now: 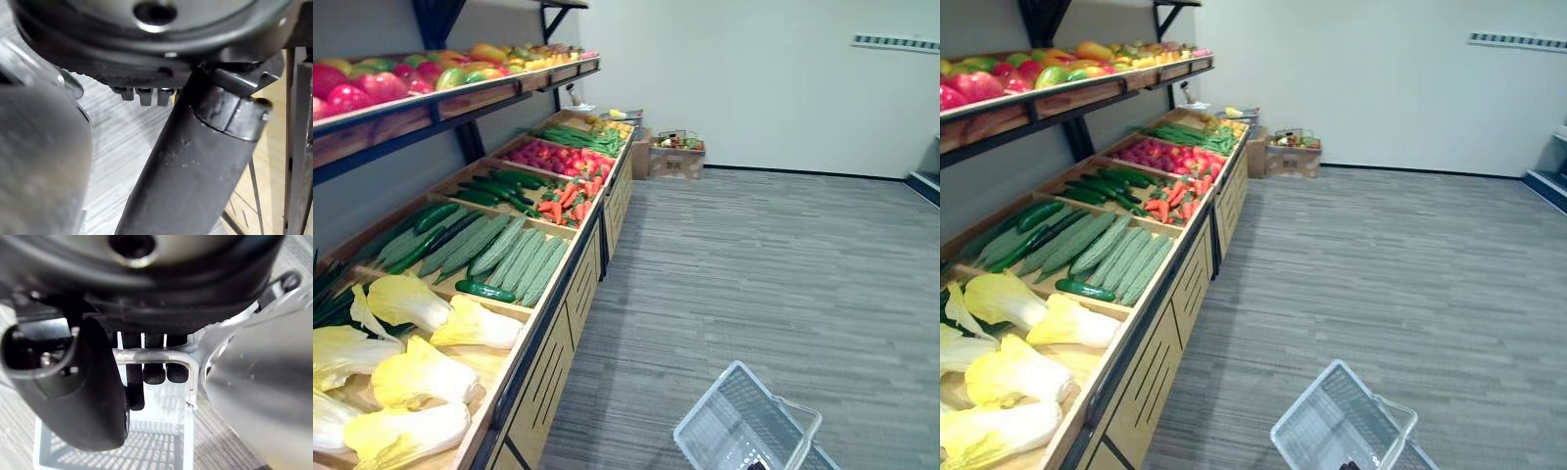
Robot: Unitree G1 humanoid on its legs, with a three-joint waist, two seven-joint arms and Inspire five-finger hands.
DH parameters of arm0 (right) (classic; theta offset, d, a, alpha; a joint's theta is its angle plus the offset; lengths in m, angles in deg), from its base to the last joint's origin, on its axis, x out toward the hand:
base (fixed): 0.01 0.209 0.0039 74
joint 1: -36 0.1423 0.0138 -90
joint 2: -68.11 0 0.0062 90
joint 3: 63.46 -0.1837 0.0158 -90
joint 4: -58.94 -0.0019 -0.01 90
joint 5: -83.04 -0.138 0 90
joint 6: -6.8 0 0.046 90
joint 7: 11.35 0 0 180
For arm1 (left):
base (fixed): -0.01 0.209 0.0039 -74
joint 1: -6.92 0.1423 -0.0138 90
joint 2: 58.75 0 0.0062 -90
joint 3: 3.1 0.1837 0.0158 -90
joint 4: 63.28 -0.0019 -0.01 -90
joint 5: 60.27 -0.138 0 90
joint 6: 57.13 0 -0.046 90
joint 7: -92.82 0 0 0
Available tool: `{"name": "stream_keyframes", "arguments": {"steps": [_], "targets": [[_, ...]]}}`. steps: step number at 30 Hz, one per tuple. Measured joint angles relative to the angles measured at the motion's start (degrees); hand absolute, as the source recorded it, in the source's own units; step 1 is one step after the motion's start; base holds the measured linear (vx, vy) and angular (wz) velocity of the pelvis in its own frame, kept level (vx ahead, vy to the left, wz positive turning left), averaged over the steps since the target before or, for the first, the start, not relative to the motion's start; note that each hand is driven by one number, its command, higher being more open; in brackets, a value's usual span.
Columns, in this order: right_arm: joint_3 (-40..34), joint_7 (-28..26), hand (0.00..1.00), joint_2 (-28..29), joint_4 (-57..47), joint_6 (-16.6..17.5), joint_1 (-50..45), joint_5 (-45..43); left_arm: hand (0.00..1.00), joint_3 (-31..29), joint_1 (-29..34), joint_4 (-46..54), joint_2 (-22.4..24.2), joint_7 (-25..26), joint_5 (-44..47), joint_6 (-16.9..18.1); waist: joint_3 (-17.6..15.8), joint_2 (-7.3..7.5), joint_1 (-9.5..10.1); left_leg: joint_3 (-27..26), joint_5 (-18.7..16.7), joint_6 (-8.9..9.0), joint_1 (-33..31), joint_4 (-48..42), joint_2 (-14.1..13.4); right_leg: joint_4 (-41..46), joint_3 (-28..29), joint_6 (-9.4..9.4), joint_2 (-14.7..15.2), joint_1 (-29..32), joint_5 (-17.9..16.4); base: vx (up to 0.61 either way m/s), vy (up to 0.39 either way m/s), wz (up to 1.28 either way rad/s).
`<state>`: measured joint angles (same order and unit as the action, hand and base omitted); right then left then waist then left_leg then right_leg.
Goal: Pick vegetable in the basket
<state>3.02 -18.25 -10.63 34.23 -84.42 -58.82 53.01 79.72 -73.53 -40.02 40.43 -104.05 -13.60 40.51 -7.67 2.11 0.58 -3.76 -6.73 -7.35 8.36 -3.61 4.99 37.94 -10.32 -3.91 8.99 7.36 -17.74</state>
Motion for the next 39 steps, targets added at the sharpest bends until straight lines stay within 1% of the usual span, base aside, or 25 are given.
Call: {"name": "stream_keyframes", "arguments": {"steps": [1,2,3,4,5,6,7,9,10,11,12,13,15,16,17,19,21,22,24,28,32,35,37,38,39], "targets": [[0.0,0.2,0.0,0.0,0.8,-0.4,-0.1,-0.1,1.0,0.0,-0.6,0.0,0.5,-0.1,0.1,0.0,0.1,-0.24,-0.86,2.6,-0.5,0.52,0.1,0.3,-1.7,-9.5,4.4,-1.96,-4.1,2.3,2.2,0.23,-0.086,1.07],[-0.1,0.4,0.0,0.1,0.9,-0.8,-0.6,-0.7,1.0,0.0,-1.0,0.0,0.5,-0.4,0.1,0.0,0.0,-0.23,-1.13,4.2,-0.8,0.9,0.0,0.5,-2.3,-15.3,7.3,-2.67,-5.9,3.1,4.3,0.19,-0.095,1.08],[-0.1,0.7,0.0,0.5,0.9,-1.2,-1.6,-1.6,1.0,0.0,-1.5,0.0,0.2,-1.0,-0.1,0.2,0.0,0.27,-1.4,6.3,-1.4,1.38,0.0,0.5,-2.5,-23.2,11.2,-3.86,-7.2,3.7,8.0,0.24,-0.134,1.09],[-0.1,0.9,0.0,1.0,1.8,-1.6,-3.0,-1.6,1.0,-0.4,-2.0,0.0,-0.2,-1.5,0.0,0.3,-0.5,1.55,-1.47,8.7,-2.9,1.97,0.8,-0.2,-2.1,-30.2,15.4,-5.91,-7.0,4.2,11.7,0.46,-0.276,1.21],[-0.6,1.6,0.0,1.4,2.1,-2.0,-4.8,-1.6,1.0,-1.2,-1.9,0.0,-0.3,-1.7,0.1,0.3,-0.3,2.31,-1.59,11.0,-5.3,2.48,1.4,-2.1,-1.7,-31.1,17.4,-5.56,-6.5,4.1,15.8,0.51,-0.308,1.1],[-0.6,2.1,0.0,1.4,2.3,-2.3,-5.9,-1.7,1.0,-1.6,-1.9,0.1,0.0,-1.7,0.1,0.4,0.0,2.5,-1.88,12.5,-6.8,3.21,1.8,-3.7,-1.9,-30.2,17.2,-4.22,-6.7,3.5,18.6,0.48,-0.292,1.11],[-1.6,2.7,0.0,1.5,2.4,-2.6,-7.2,-2.0,1.0,-2.6,-1.9,0.4,0.7,-2.0,0.1,0.6,0.4,1.46,-2.38,14.2,-8.9,4.81,2.4,-5.0,-3.4,-27.2,14.8,-1.3,-7.3,3.3,20.5,0.42,-0.262,0.86],[-2.3,3.4,0.0,0.5,2.6,-3.8,-7.1,-1.9,1.0,-2.8,-1.3,2.4,2.6,-2.5,0.1,0.6,1.3,-1.35,-2.39,12.9,-9.8,7.1,3.4,-5.5,-6.9,-22.6,11.5,2.55,-9.3,3.4,16.4,0.52,-0.307,0.64],[-2.2,3.5,0.0,0.3,2.6,-4.3,-6.7,-1.5,1.0,-2.7,-1.6,2.7,2.9,-2.5,0.3,0.6,1.5,-1.66,-2.39,12.4,-9.3,7.95,3.6,-5.5,-7.5,-21.8,10.8,3.07,-9.5,3.2,15.7,0.48,-0.268,0.53],[-2.1,3.4,0.0,0.1,2.5,-4.9,-5.7,-1.2,1.0,-2.7,-2.4,3.1,2.8,-2.5,0.4,0.3,1.2,-1.23,-2.51,12.0,-8.1,10.06,3.7,-6.6,-8.1,-21.8,9.4,3.46,-9.5,1.7,15.4,0.41,-0.243,0.56],[-1.6,3.2,0.0,0.1,2.4,-5.1,-5.1,-0.8,1.0,-2.6,-2.9,3.4,2.4,-2.6,0.4,0.1,0.8,-0.55,-2.5,11.9,-7.5,11.17,3.4,-9.2,-8.2,-22.9,8.7,3.51,-9.2,-0.4,15.4,0.43,-0.251,0.86],[0.2,3.2,0.0,0.1,2.4,-5.5,-4.8,0.3,1.0,-2.0,-3.3,3.7,1.5,-2.6,0.4,-0.2,0.5,0.46,-2.43,8.9,-8.0,11.69,2.1,-13.4,-9.0,-25.0,7.3,3.67,-8.3,-3.9,15.3,0.31,-0.18,0.85],[3.0,2.7,0.0,-1.3,2.2,-5.7,-4.7,1.2,1.0,0.3,-3.6,4.7,0.8,-2.7,0.3,-0.2,1.4,1.15,-2.43,1.6,-7.1,11.39,-2.1,-14.3,-11.9,-26.6,3.2,3.68,-7.0,-5.8,15.3,0.15,-0.13,1.14],[4.3,2.1,0.0,-2.2,1.6,-5.7,-4.3,1.6,1.0,2.0,-4.6,4.7,0.8,-2.7,0.3,-0.2,1.7,0.32,-2.34,-3.0,-4.0,11.94,-4.9,-13.6,-13.1,-27.0,0.0,3.2,-6.1,-6.4,15.0,0.07,-0.066,1.29],[4.6,2.2,0.0,-2.5,1.9,-5.9,-3.7,1.9,1.0,2.7,-4.7,4.9,0.8,-2.7,0.2,-0.2,1.9,0.59,-2.53,-5.3,-3.3,11.68,-5.5,-13.0,-12.8,-27.1,-1.8,2.91,-5.2,-6.6,14.8,0.06,0.024,1.67],[4.3,2.3,0.0,-2.0,2.0,-6.0,-3.8,1.2,1.0,6.5,-5.7,5.3,0.5,-3.2,-2.0,-0.4,1.9,1.32,-3.85,-14.7,0.5,8.67,-7.3,-8.5,-10.9,-27.6,-10.9,1.92,-1.3,-8.2,14.1,0.07,0.067,2.21],[3.0,2.3,0.0,-1.2,1.8,-5.8,-4.2,0.4,1.0,8.5,-5.7,5.0,0.3,-3.8,-5.2,-0.9,2.1,0.69,-4.62,-23.8,2.5,6.85,-6.2,-3.0,-10.1,-27.7,-16.1,1.94,-0.3,-9.8,14.1,0.07,0.08,2.13],[2.6,2.3,0.0,-0.8,1.8,-5.6,-4.2,0.4,1.0,8.6,-5.7,5.0,0.2,-3.9,-5.9,-1.1,2.2,0.4,-4.58,-26.0,2.6,6.73,-6.2,-2.0,-10.0,-27.7,-17.1,1.9,-0.4,-10.4,14.1,0.09,0.114,2.0],[2.3,2.2,0.0,0.1,0.5,-4.6,-3.5,0.2,1.0,8.6,-5.3,4.6,-0.4,-3.8,-6.6,-1.5,2.1,0.26,-4.2,-25.2,3.4,7.19,-5.6,0.8,-9.1,-27.3,-17.7,1.43,-0.6,-12.0,13.1,0.07,0.125,1.36],[3.9,2.2,0.0,-0.9,0.1,-3.6,-1.0,0.4,1.0,9.1,-3.1,3.8,-1.8,-2.1,-4.9,-1.6,1.8,0.31,-3.81,-23.2,7.3,7.2,-3.3,8.7,-6.4,-27.4,-14.3,0.53,-0.4,-12.1,12.0,-0.01,0.104,0.32],[4.6,2.0,0.0,-0.8,-1.1,-3.4,0.4,0.5,1.0,8.5,-3.1,3.0,-2.1,-0.9,-4.4,-1.8,1.1,0.27,-3.73,-23.1,7.8,7.02,-3.2,9.0,-5.8,-28.1,-13.4,-0.6,-0.2,-12.5,11.3,-0.07,0.002,-0.03],[4.5,2.1,0.0,-0.4,-1.3,-3.4,1.4,0.5,1.0,8.1,-3.4,2.4,-2.0,-0.5,-4.6,-2.0,0.4,0.07,-4.06,-21.7,7.3,6.82,-3.2,9.2,-4.6,-24.8,-13.9,-2.34,2.0,-12.3,8.9,-0.07,-0.006,0.21],[4.0,2.4,0.0,-1.5,-1.8,-2.3,1.4,0.1,1.0,8.0,-3.6,2.3,-1.1,0.3,-4.6,-2.0,-0.3,-1.15,-4.47,-17.3,6.9,6.26,-2.4,9.2,-4.7,-14.1,-10.6,-2.09,3.0,-9.5,9.0,-0.08,0.035,0.69],[3.9,2.3,0.0,-1.9,-1.9,-2.3,1.3,0.0,1.0,8.0,-3.6,2.3,-1.2,0.3,-4.6,-2.1,-0.4,-1.26,-4.57,-15.6,6.8,6.17,-2.1,9.2,-4.8,-11.3,-8.9,-1.04,2.8,-8.5,9.2,-0.05,0.039,1.07],[3.9,2.2,0.0,-2.0,-1.7,-2.5,0.5,-0.2,1.0,8.0,-3.5,2.3,-1.6,0.3,-4.6,-2.4,-0.4,-1.57,-4.76,-12.6,6.8,6.14,-2.2,9.1,-5.6,-10.9,-4.5,0.52,1.3,-7.7,7.3,-0.04,-0.016,1.26]]}}
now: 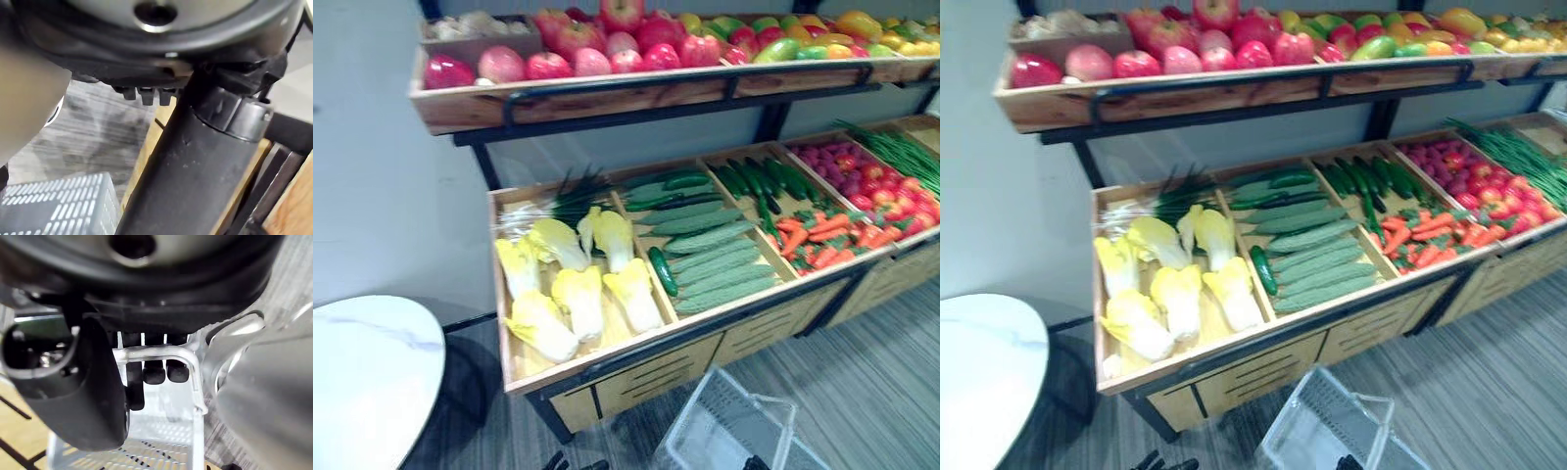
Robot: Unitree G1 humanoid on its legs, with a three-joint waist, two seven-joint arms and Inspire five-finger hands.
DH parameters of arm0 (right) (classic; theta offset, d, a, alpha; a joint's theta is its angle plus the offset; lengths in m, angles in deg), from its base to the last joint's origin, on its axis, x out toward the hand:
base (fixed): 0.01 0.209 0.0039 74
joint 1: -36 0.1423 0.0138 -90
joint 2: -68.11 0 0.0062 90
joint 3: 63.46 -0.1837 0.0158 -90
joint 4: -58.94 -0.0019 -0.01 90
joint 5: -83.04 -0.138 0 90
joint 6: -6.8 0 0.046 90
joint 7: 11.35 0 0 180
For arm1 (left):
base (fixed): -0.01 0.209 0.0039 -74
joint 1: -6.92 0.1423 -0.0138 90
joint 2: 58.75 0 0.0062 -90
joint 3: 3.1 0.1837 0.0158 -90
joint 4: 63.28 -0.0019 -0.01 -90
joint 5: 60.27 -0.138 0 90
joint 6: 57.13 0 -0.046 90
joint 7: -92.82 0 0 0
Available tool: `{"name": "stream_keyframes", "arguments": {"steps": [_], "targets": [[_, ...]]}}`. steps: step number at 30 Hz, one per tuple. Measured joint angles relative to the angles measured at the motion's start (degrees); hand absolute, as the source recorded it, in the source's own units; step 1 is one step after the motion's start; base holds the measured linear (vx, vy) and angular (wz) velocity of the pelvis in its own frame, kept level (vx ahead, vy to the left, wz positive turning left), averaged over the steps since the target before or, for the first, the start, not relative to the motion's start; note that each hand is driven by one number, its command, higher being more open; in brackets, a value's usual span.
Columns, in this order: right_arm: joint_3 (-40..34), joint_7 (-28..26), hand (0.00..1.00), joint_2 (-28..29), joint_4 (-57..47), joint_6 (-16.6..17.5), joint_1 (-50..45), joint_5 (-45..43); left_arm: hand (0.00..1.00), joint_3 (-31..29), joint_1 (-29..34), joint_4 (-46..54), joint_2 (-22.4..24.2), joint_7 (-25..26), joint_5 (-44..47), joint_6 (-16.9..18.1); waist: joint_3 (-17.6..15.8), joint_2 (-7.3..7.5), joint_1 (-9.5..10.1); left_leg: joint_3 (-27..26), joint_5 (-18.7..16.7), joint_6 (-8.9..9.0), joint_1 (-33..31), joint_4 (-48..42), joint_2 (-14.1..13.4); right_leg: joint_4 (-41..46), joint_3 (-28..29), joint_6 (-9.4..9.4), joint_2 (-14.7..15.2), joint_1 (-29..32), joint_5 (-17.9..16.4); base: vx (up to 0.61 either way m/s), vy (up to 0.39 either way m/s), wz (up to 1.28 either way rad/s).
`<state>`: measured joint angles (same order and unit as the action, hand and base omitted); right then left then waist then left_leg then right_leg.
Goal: Pick vegetable in the basket
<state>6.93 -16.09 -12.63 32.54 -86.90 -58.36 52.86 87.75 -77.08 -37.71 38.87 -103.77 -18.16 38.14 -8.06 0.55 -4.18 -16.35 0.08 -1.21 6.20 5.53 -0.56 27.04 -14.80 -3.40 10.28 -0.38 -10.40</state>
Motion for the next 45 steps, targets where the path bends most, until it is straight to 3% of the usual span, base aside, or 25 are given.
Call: {"name": "stream_keyframes", "arguments": {"steps": [2,3,4,8,10,12,15,16,19,21,22,24,26,29,33,35,40,45], "targets": [[0.3,0.0,0.0,2.0,0.8,0.2,-0.4,-0.6,1.0,-0.5,0.6,0.0,-1.5,0.1,0.6,0.2,0.1,1.49,0.12,2.4,0.2,0.25,-0.9,0.0,-0.5,-7.0,5.3,-0.11,-2.7,0.2,-0.1,-0.05,-0.075,1.11],[0.5,-0.1,0.0,3.2,1.6,0.1,-0.2,-0.9,1.0,-1.7,1.7,-0.1,-2.6,0.1,1.3,0.3,0.4,4.08,0.29,2.6,0.9,0.67,-1.1,0.0,0.4,-12.6,6.5,-0.01,-2.3,0.5,4.8,0.0,-0.148,0.56],[0.4,0.1,0.0,3.7,2.5,0.1,0.1,-0.9,1.0,-2.7,2.4,-1.3,-2.6,1.0,2.3,0.3,0.6,4.69,0.84,2.8,1.5,1.02,-1.1,0.0,0.3,-14.1,6.4,-0.75,-2.4,-0.4,4.3,0.05,-0.152,0.34],[0.5,0.0,0.0,3.4,3.0,0.0,1.4,-0.8,1.0,-4.6,4.2,-1.6,-1.3,1.9,8.3,0.9,0.7,4.02,1.26,2.7,1.2,1.92,-1.4,0.0,-0.2,-19.8,6.0,-0.83,-3.4,-2.9,4.6,0.11,-0.117,-0.03],[0.5,0.0,0.0,2.6,3.4,0.0,1.7,-0.9,1.0,-5.2,4.3,-1.7,-0.1,2.2,10.6,1.6,0.6,2.84,1.38,2.8,1.0,2.25,-1.3,0.0,-0.3,-21.3,5.6,-0.89,-3.5,-3.8,4.6,0.07,-0.051,0.03],[0.6,0.1,0.0,1.5,4.6,-0.1,2.5,-0.7,1.0,-8.0,4.0,-1.7,1.7,2.8,13.0,3.7,1.2,1.85,1.51,3.0,0.9,2.4,-1.4,0.0,-0.4,-22.6,5.3,-0.98,-3.7,-4.6,4.6,0.07,-0.039,0.06],[1.1,0.0,0.0,2.1,4.7,0.0,3.0,0.7,1.0,-10.8,3.7,-1.0,1.8,4.0,17.8,8.0,1.3,2.04,2.34,3.2,0.8,2.77,-1.4,0.0,-0.6,-22.8,4.7,-1.15,-4.3,-4.8,4.4,0.07,-0.047,0.14],[3.1,0.0,0.0,1.8,4.8,-0.7,3.6,0.9,1.0,-17.2,3.1,2.1,-1.6,15.2,21.5,19.5,1.3,2.18,2.38,3.5,1.2,3.35,-1.3,0.0,-1.1,-21.1,4.1,-1.11,-4.8,-4.6,4.4,0.05,-0.038,0.23],[3.4,0.0,0.0,1.1,4.8,-0.7,3.6,0.9,1.0,-18.3,3.0,2.3,-2.3,15.9,22.5,21.1,1.4,1.89,2.38,3.5,1.2,3.34,-1.3,0.0,-1.2,-20.2,4.1,-1.04,-4.8,-4.2,4.4,-0.04,-0.005,0.05],[2.8,-0.3,0.0,1.0,4.9,-1.1,3.6,0.9,1.0,-23.6,2.7,2.4,-2.5,16.2,22.7,20.7,1.4,1.63,2.55,3.8,1.2,3.31,-1.4,0.0,-1.3,-20.1,4.2,-1.01,-4.8,-3.9,4.4,-0.07,0.0,-0.03],[2.1,-1.1,0.0,0.8,5.7,-2.0,3.6,1.5,1.0,-29.3,1.9,3.0,-3.7,16.9,26.5,21.3,1.6,1.96,2.54,3.8,1.2,3.29,-1.3,0.0,-1.5,-20.0,4.3,-0.98,-4.9,-3.9,4.4,-0.07,-0.013,-0.04],[0.2,-2.5,0.0,0.6,6.0,-3.2,2.6,3.2,1.0,-37.0,0.4,4.9,-9.0,17.3,35.9,22.9,1.9,2.44,2.96,3.4,1.1,3.42,-1.2,0.0,-2.0,-19.9,4.4,-0.48,-5.2,-4.0,4.2,-0.08,-0.031,-0.06],[-0.1,-3.3,0.0,0.4,4.4,-3.6,0.8,3.2,1.0,-40.0,0.2,9.0,-14.1,15.9,39.4,22.7,2.0,2.45,4.2,2.6,0.7,3.29,-1.3,0.0,-2.1,-20.3,4.8,-0.29,-5.2,-3.9,4.0,-0.08,-0.024,-0.12],[-1.3,-3.9,0.0,0.2,2.0,-4.0,-1.4,3.2,1.0,-42.4,-0.1,20.6,-18.4,14.7,39.3,18.2,2.5,1.48,5.68,0.7,0.6,3.19,-1.4,0.0,-2.2,-20.7,5.3,-0.24,-5.0,-3.9,4.0,-0.07,-0.001,-0.1],[-1.1,-4.0,0.0,0.7,-0.4,-3.8,-2.9,3.6,1.0,-41.5,-3.5,38.1,-20.5,15.1,29.6,7.7,3.8,0.49,6.13,-1.9,0.6,3.18,-1.4,0.0,-2.2,-21.5,5.6,0.05,-4.4,-4.0,3.8,-0.02,0.021,-0.07],[0.2,-4.0,0.0,1.2,-1.2,-3.5,-3.7,3.6,1.0,-38.4,-5.2,48.8,-20.6,16.7,24.5,0.9,5.3,0.94,6.08,-2.9,0.4,3.06,-1.5,0.0,-2.1,-22.2,6.5,-0.1,-4.3,-3.9,4.1,0.04,0.028,-0.17],[0.5,-4.0,0.0,2.3,-1.6,-3.2,-4.2,3.6,1.0,-27.1,-5.4,65.6,-20.2,20.2,18.3,-9.2,6.9,1.97,5.55,-5.0,1.0,4.09,-1.2,-0.3,-1.9,-22.8,8.9,0.99,-4.5,-3.7,5.3,0.09,0.024,-0.15],[0.5,-3.9,0.0,2.3,-1.5,-3.2,-4.5,3.6,1.0,-23.3,-5.4,69.2,-17.3,20.4,15.4,-14.1,7.6,1.5,5.62,-5.4,1.4,4.42,-0.6,-0.4,-3.1,-22.1,9.3,1.81,-5.5,-3.8,6.3,0.05,-0.016,0.04]]}}
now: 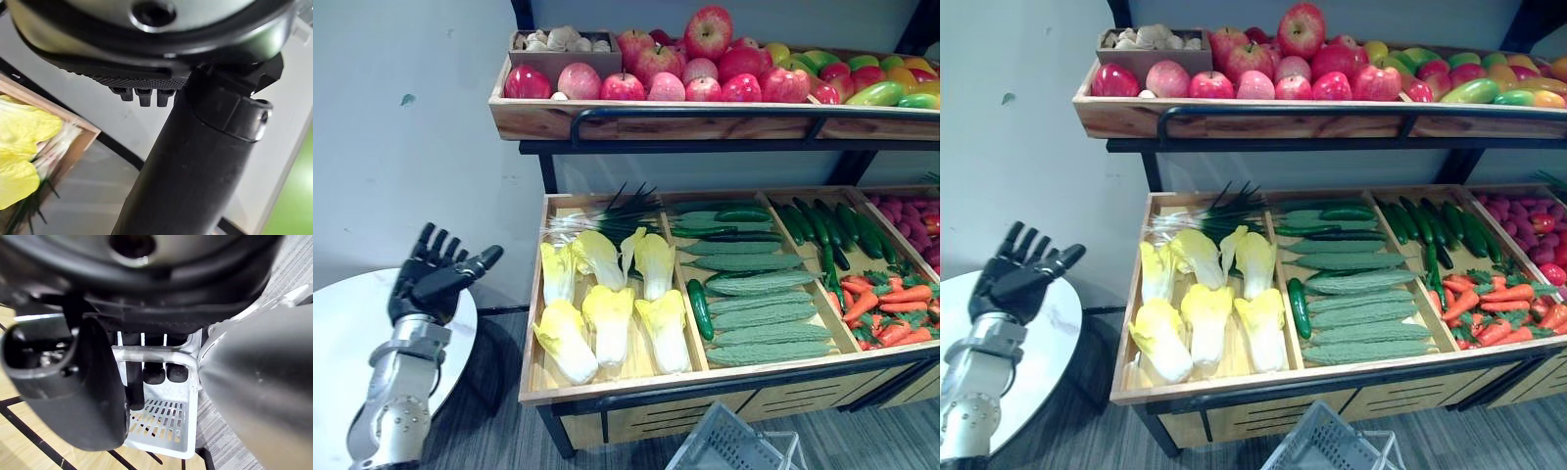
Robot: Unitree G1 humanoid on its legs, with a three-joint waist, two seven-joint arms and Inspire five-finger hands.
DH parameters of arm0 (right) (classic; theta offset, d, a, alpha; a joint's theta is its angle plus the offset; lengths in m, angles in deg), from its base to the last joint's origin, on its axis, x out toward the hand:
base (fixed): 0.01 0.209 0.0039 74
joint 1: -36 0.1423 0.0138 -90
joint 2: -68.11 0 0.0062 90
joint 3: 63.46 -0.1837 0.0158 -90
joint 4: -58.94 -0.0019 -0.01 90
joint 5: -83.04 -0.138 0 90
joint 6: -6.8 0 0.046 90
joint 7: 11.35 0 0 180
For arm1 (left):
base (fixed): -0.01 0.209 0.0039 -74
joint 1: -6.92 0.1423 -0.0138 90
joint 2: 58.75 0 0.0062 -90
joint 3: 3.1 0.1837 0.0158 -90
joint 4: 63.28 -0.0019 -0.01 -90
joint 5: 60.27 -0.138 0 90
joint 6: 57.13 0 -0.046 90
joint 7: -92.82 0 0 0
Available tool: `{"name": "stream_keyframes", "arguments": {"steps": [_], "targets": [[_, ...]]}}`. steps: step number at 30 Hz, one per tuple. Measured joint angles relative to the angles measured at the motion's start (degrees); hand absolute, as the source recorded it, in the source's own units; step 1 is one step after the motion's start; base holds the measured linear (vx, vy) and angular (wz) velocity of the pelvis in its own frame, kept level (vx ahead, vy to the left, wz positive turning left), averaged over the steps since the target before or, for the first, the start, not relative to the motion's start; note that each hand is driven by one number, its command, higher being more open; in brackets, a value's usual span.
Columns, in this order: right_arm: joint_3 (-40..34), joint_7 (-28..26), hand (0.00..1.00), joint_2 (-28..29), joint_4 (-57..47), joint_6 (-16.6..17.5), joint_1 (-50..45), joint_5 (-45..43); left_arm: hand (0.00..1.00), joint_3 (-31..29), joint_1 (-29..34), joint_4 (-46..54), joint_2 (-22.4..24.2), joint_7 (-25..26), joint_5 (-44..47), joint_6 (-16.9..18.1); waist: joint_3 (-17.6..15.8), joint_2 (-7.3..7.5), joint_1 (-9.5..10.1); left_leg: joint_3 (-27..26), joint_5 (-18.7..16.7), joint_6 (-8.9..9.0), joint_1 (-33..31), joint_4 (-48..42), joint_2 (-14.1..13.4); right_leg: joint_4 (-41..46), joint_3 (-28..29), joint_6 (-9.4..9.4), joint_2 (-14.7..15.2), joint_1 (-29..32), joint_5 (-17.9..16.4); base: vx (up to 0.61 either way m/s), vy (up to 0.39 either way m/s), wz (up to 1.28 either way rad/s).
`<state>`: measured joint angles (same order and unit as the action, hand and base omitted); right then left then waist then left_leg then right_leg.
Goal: Pick vegetable in the basket
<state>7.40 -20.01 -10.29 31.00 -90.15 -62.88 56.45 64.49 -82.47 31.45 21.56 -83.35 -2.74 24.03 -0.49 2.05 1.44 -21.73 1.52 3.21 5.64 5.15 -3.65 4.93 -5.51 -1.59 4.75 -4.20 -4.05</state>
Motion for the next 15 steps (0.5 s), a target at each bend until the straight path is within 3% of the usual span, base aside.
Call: {"name": "stream_keyframes", "arguments": {"steps": [7,11,15], "targets": [[0.4,0.1,0.0,0.0,-0.4,-0.7,-0.9,0.0,1.0,7.0,0.0,0.3,2.3,-0.7,-5.7,-6.2,1.6,-1.05,0.92,-1.2,0.3,0.46,0.5,0.0,-2.3,0.9,1.8,0.32,-2.2,0.0,0.2,-0.01,-0.049,0.0],[2.6,0.1,0.0,-1.0,-1.1,-0.6,-0.9,0.0,1.0,11.1,0.0,0.3,4.6,-3.1,-11.5,-9.4,1.5,-2.58,0.9,-2.1,0.5,0.82,-0.1,0.0,-2.7,0.6,3.8,0.32,-2.7,1.1,0.2,-0.09,-0.041,-0.17],[3.7,0.1,0.0,-1.2,-1.7,-0.2,-0.8,0.0,1.0,14.3,-0.6,-1.7,4.6,-6.5,-18.4,-10.0,1.3,-2.87,0.61,-3.3,0.6,0.89,-0.4,0.3,-2.8,-0.2,4.9,0.32,-2.9,1.7,0.2,-0.12,-0.023,-0.21]]}}
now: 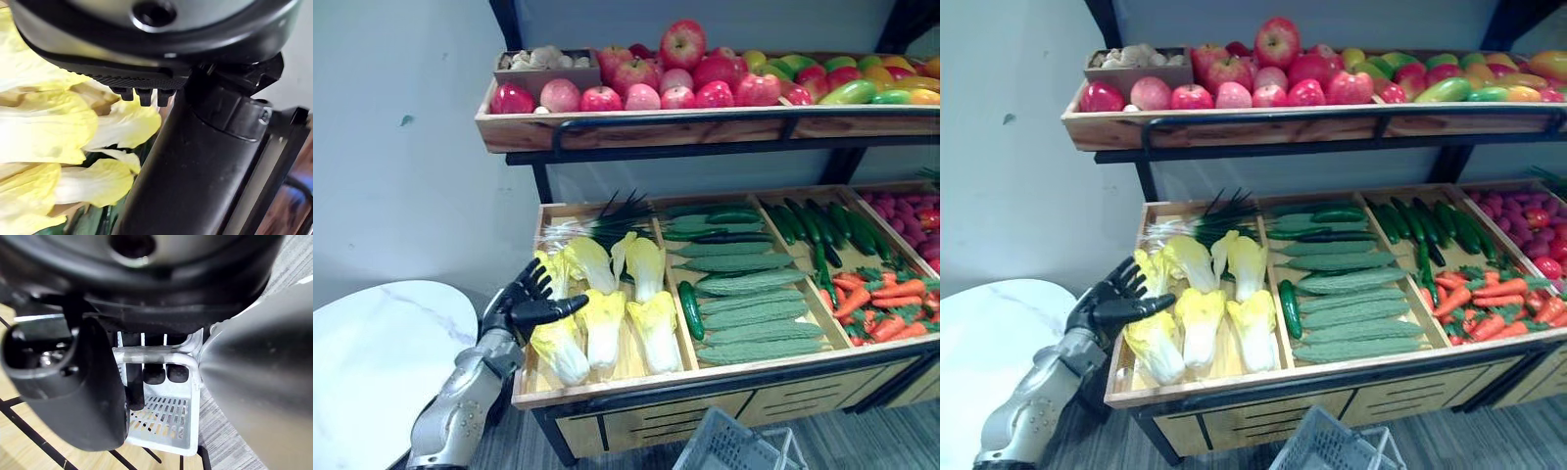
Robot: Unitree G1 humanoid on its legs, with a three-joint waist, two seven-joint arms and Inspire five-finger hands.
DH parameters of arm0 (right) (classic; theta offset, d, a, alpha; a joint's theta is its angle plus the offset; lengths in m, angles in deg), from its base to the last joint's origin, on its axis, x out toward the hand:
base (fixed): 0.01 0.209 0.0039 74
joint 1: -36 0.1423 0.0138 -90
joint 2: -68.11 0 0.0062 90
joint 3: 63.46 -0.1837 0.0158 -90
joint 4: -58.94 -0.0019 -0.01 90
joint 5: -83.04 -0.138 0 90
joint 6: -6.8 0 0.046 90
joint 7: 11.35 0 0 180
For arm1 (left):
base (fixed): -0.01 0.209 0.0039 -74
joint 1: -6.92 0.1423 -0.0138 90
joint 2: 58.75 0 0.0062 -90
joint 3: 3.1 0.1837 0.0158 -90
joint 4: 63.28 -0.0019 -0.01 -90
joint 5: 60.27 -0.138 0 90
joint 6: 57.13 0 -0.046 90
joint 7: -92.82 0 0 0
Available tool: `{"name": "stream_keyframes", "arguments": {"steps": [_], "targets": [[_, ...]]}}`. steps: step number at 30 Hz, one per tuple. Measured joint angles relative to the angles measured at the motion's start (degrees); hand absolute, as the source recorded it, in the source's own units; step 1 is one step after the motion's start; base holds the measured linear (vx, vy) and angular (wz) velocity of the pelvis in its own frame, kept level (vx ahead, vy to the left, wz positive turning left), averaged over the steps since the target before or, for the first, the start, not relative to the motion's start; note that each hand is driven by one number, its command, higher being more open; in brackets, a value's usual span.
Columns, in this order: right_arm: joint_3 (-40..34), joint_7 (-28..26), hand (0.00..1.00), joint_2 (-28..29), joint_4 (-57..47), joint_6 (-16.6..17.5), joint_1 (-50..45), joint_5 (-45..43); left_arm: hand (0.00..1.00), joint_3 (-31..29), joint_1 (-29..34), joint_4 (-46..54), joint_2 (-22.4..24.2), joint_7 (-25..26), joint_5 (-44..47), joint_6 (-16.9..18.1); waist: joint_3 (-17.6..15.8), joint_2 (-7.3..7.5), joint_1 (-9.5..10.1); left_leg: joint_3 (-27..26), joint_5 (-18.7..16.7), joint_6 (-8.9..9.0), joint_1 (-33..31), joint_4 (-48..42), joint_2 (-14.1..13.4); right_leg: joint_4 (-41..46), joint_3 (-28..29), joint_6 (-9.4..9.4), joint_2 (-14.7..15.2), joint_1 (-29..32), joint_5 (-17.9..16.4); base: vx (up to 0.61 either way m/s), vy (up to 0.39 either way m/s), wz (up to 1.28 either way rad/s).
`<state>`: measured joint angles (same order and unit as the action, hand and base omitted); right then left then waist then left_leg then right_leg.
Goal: Pick vegetable in the basket
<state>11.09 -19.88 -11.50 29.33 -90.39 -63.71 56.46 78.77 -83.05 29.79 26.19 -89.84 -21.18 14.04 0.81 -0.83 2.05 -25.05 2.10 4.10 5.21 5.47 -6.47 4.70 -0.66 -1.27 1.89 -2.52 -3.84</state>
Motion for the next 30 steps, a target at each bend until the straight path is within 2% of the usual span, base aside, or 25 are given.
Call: {"name": "stream_keyframes", "arguments": {"steps": [3,7,8,9,11,17,23,30], "targets": [[1.4,0.0,0.0,0.0,-0.8,0.3,0.0,0.0,1.0,1.3,-1.6,-6.0,-0.5,-1.7,-4.5,-0.3,-0.1,-0.1,-0.39,-1.1,0.5,-0.09,0.1,0.1,-0.1,-0.1,1.0,-0.03,-0.1,0.6,-0.1,-0.14,-0.022,-0.21],[1.5,0.0,0.0,0.3,-1.3,0.7,-0.1,0.0,1.0,3.3,-2.8,-9.2,-1.8,-1.8,-6.2,-0.5,-0.3,-0.09,-1.26,-1.7,0.7,-0.14,-0.4,0.1,-0.1,-0.3,0.9,-0.18,-0.1,1.5,-0.1,-0.16,-0.015,-0.04],[2.0,0.0,0.0,0.5,-1.8,0.7,-0.3,0.0,1.0,4.0,-6.5,-11.6,-1.8,-0.9,-7.7,-0.4,-0.6,0.95,-1.29,-3.0,0.9,-0.35,-1.3,0.1,0.2,-2.2,0.8,-1.41,0.5,1.5,0.5,-0.09,0.052,0.0],[2.0,0.1,0.0,0.5,-2.1,0.7,-0.3,0.0,1.0,4.0,-7.3,-12.7,-1.8,-0.2,-7.9,-0.4,-0.8,1.18,-1.4,-3.0,0.9,-0.4,-1.4,0.1,0.5,-2.3,0.8,-1.53,0.8,1.3,1.0,0.04,0.071,0.0],[2.0,0.1,0.0,0.6,-2.1,0.7,-0.3,0.0,1.0,4.2,-8.1,-14.1,-1.8,0.2,-8.2,-0.4,-1.0,1.42,-1.54,-3.0,1.0,-0.86,-1.4,0.1,1.0,-2.4,0.8,-1.58,1.3,1.1,1.1,0.11,0.04,0.01],[3.3,0.1,0.0,0.8,-2.1,1.1,0.0,0.0,1.0,5.0,-8.5,-16.5,-2.9,2.6,-8.4,-0.4,-1.1,1.62,-2.09,-4.0,1.3,-0.44,-0.6,0.0,1.0,-2.1,1.1,-1.53,1.2,0.6,1.1,0.07,-0.005,-0.02],[5.6,-0.2,0.0,0.9,-2.4,1.6,0.5,-0.1,1.0,4.9,-10.6,-19.3,-4.1,2.8,-10.4,0.6,-1.4,1.14,-2.29,-4.5,2.3,1.12,-0.5,0.0,-1.5,0.1,1.5,-0.24,-1.2,1.9,0.9,-0.03,-0.087,-0.06],[6.2,-0.2,0.0,0.8,-4.2,1.7,0.5,-0.6,1.0,5.1,-12.9,-24.9,-4.1,0.1,-12.7,1.2,-2.4,0.29,-3.07,-5.1,2.8,1.19,-2.2,0.1,-2.6,0.2,1.7,1.02,-2.3,4.0,0.5,-0.12,-0.076,-0.06]]}}
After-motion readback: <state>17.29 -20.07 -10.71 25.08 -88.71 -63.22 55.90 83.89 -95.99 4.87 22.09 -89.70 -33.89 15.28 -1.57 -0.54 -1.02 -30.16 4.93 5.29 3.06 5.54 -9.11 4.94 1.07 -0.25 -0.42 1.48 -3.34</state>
